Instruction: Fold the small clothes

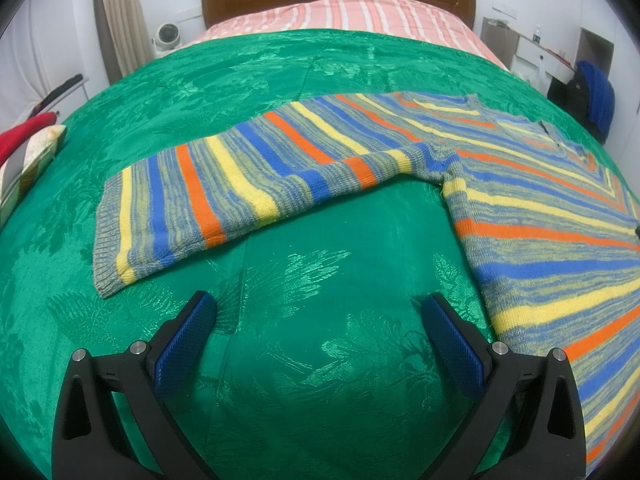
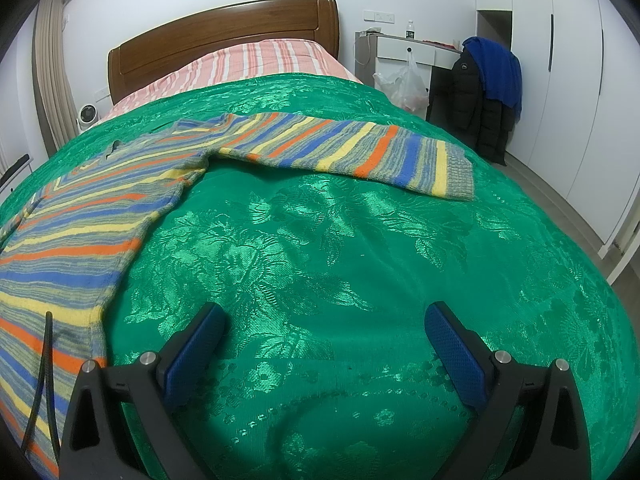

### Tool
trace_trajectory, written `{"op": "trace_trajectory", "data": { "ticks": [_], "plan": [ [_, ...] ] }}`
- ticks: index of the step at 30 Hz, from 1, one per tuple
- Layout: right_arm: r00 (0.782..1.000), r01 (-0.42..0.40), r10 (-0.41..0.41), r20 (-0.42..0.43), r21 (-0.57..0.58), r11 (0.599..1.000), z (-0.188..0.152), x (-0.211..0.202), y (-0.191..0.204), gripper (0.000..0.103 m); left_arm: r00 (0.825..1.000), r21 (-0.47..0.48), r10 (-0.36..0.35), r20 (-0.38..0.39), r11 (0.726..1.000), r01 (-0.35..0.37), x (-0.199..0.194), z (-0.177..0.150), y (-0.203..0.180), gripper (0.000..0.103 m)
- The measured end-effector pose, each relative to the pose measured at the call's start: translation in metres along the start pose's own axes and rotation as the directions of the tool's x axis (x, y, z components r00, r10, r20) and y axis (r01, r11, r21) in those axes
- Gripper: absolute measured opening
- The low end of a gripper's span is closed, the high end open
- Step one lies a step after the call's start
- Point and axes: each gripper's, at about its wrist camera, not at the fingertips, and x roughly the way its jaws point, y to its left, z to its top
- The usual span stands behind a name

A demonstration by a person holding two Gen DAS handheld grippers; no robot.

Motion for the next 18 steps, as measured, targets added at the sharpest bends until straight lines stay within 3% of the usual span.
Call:
{"op": "trace_trajectory", "data": {
  "ticks": [18],
  "plan": [
    [1.0, 0.004, -0.004, 0.007, -0.003, 1.0, -0.0012, -0.0006, 0.0009, 0.1, 1.0, -0.001, -0.001, 0.002, 1.0, 0.001, -0.0011, -0.0013, -0.0002, 0.103]
  ]
}}
